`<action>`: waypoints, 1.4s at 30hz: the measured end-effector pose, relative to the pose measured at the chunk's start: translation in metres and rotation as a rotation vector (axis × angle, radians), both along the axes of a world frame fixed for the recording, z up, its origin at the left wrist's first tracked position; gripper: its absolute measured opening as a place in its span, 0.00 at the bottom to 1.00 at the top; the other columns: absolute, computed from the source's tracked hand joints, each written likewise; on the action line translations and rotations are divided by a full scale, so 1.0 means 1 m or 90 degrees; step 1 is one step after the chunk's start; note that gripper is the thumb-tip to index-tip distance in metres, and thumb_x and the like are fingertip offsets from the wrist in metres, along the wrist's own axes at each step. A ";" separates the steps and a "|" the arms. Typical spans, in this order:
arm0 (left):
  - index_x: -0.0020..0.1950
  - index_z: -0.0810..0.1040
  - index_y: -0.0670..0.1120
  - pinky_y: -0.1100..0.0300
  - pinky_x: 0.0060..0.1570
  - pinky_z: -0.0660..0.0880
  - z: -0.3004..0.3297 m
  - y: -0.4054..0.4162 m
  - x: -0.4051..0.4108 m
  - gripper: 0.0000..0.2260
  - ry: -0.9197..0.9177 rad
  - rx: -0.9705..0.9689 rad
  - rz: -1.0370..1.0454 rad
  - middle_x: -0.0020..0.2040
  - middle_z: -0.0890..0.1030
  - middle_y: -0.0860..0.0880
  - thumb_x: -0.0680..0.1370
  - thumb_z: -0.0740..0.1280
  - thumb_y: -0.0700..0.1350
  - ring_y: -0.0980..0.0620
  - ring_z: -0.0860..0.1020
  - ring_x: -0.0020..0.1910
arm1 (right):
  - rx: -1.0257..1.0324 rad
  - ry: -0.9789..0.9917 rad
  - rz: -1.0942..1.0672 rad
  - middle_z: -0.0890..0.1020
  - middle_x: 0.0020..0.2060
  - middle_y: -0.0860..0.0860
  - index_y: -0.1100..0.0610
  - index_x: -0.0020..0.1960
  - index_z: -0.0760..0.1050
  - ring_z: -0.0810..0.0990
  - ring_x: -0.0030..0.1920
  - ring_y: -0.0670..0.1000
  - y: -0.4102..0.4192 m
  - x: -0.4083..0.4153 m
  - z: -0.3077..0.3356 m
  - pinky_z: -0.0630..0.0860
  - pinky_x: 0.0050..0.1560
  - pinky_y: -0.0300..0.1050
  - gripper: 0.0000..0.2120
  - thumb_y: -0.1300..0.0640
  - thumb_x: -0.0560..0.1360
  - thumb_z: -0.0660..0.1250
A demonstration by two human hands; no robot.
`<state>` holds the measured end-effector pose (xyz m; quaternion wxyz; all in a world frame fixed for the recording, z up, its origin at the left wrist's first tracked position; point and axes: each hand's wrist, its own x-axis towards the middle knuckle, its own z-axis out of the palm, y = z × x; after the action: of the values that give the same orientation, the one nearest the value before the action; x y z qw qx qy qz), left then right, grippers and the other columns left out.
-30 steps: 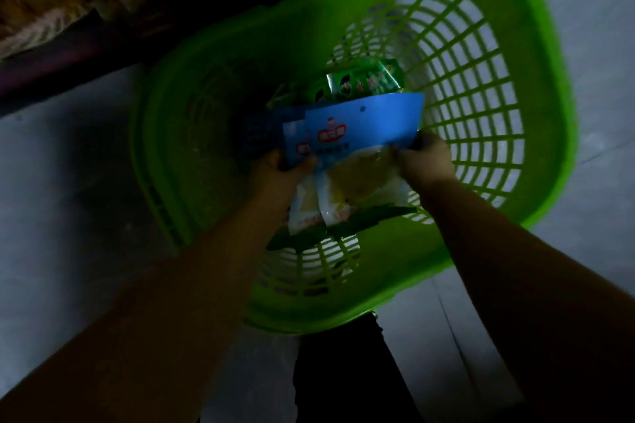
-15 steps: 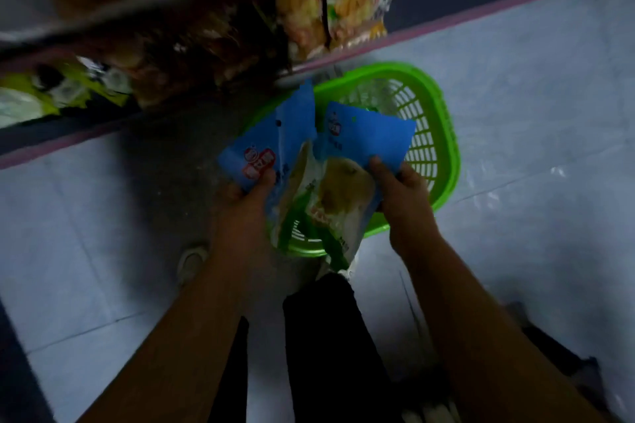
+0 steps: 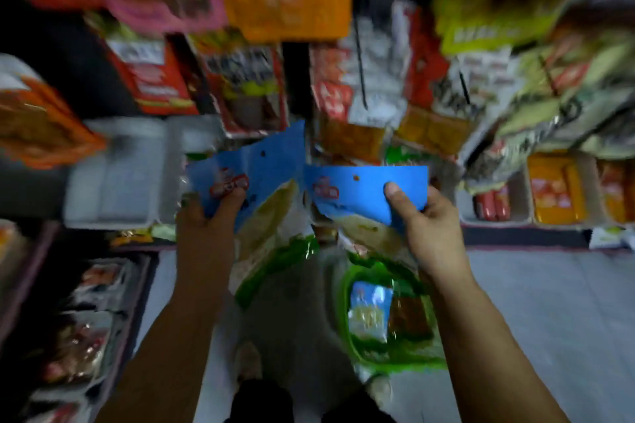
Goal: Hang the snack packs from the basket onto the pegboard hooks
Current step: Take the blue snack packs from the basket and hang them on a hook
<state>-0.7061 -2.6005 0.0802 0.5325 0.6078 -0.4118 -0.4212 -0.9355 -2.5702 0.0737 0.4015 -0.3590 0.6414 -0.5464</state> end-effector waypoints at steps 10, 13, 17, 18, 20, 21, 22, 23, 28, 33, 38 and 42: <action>0.40 0.82 0.56 0.64 0.39 0.80 0.146 -0.067 0.154 0.04 0.059 -0.288 0.023 0.38 0.85 0.58 0.73 0.71 0.48 0.61 0.83 0.40 | -0.224 0.118 0.177 0.86 0.38 0.41 0.52 0.42 0.81 0.84 0.38 0.40 -0.066 0.143 0.161 0.77 0.37 0.33 0.08 0.49 0.69 0.67; 0.41 0.84 0.56 0.61 0.38 0.79 0.191 -0.083 0.184 0.06 0.075 -0.350 -0.039 0.39 0.85 0.56 0.73 0.70 0.45 0.56 0.84 0.41 | -0.298 0.148 0.193 0.86 0.38 0.42 0.52 0.44 0.81 0.84 0.40 0.41 -0.083 0.176 0.195 0.77 0.38 0.33 0.04 0.56 0.74 0.67; 0.37 0.84 0.57 0.64 0.33 0.78 0.245 -0.104 0.209 0.07 0.125 -0.412 -0.082 0.38 0.86 0.54 0.72 0.70 0.46 0.55 0.84 0.38 | -0.410 0.157 0.167 0.86 0.35 0.44 0.52 0.39 0.82 0.84 0.36 0.43 -0.105 0.211 0.247 0.77 0.34 0.33 0.07 0.59 0.74 0.68; 0.37 0.85 0.56 0.65 0.32 0.78 0.256 -0.110 0.212 0.05 0.148 -0.415 -0.093 0.37 0.86 0.54 0.70 0.70 0.48 0.55 0.84 0.37 | -0.438 0.153 0.161 0.86 0.34 0.44 0.51 0.38 0.82 0.84 0.35 0.41 -0.110 0.217 0.259 0.76 0.32 0.32 0.08 0.60 0.73 0.69; 0.37 0.85 0.55 0.60 0.34 0.79 0.277 -0.119 0.217 0.05 0.189 -0.419 -0.120 0.39 0.86 0.51 0.65 0.70 0.53 0.53 0.84 0.38 | -0.488 0.174 0.149 0.85 0.33 0.43 0.50 0.37 0.82 0.83 0.34 0.40 -0.123 0.226 0.282 0.76 0.32 0.32 0.08 0.60 0.73 0.70; 0.37 0.85 0.54 0.58 0.35 0.80 0.285 -0.123 0.218 0.07 0.206 -0.419 -0.132 0.39 0.86 0.50 0.64 0.70 0.53 0.51 0.84 0.39 | -0.507 0.183 0.145 0.86 0.34 0.43 0.49 0.37 0.83 0.84 0.35 0.41 -0.129 0.229 0.291 0.78 0.34 0.34 0.07 0.58 0.72 0.71; 0.37 0.85 0.53 0.57 0.35 0.80 0.292 -0.128 0.219 0.07 0.218 -0.425 -0.141 0.39 0.86 0.49 0.64 0.69 0.53 0.50 0.84 0.39 | -0.519 0.180 0.144 0.86 0.35 0.44 0.48 0.38 0.84 0.84 0.37 0.43 -0.135 0.233 0.300 0.80 0.35 0.37 0.05 0.56 0.71 0.71; 0.38 0.85 0.53 0.58 0.35 0.80 0.299 -0.132 0.219 0.07 0.224 -0.428 -0.146 0.40 0.86 0.49 0.65 0.69 0.52 0.50 0.84 0.38 | -0.531 0.174 0.148 0.86 0.36 0.45 0.46 0.39 0.84 0.85 0.38 0.44 -0.142 0.235 0.308 0.81 0.36 0.39 0.04 0.53 0.70 0.71; 0.41 0.85 0.51 0.58 0.36 0.80 0.330 -0.154 0.215 0.07 0.207 -0.430 -0.178 0.43 0.86 0.46 0.68 0.69 0.50 0.48 0.85 0.42 | -0.555 0.115 0.188 0.86 0.37 0.46 0.45 0.40 0.85 0.85 0.37 0.46 -0.176 0.237 0.341 0.79 0.33 0.36 0.04 0.53 0.68 0.72; 0.47 0.84 0.46 0.53 0.43 0.79 0.356 -0.176 0.208 0.12 0.192 -0.416 -0.224 0.47 0.85 0.45 0.69 0.68 0.49 0.45 0.84 0.46 | -0.566 0.095 0.227 0.87 0.39 0.49 0.49 0.41 0.85 0.86 0.39 0.48 -0.203 0.228 0.365 0.81 0.36 0.40 0.06 0.59 0.69 0.72; 0.37 0.84 0.49 0.65 0.32 0.77 0.386 -0.192 0.197 0.04 0.122 -0.532 -0.207 0.38 0.86 0.50 0.66 0.70 0.46 0.54 0.84 0.36 | -0.639 0.116 0.144 0.86 0.36 0.46 0.50 0.39 0.82 0.84 0.36 0.45 -0.216 0.219 0.383 0.81 0.35 0.38 0.07 0.61 0.71 0.72; 0.30 0.82 0.52 0.65 0.31 0.77 0.407 -0.204 0.182 0.08 0.063 -0.606 -0.137 0.31 0.83 0.54 0.69 0.71 0.45 0.58 0.81 0.31 | -0.662 0.135 0.116 0.86 0.36 0.44 0.51 0.40 0.81 0.84 0.35 0.43 -0.226 0.213 0.397 0.79 0.34 0.37 0.04 0.59 0.73 0.71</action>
<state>-0.5240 -2.8045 0.4870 0.7237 0.2302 -0.5931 -0.2675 -0.7226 -2.7960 0.4708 0.1492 -0.6178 0.2895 -0.7157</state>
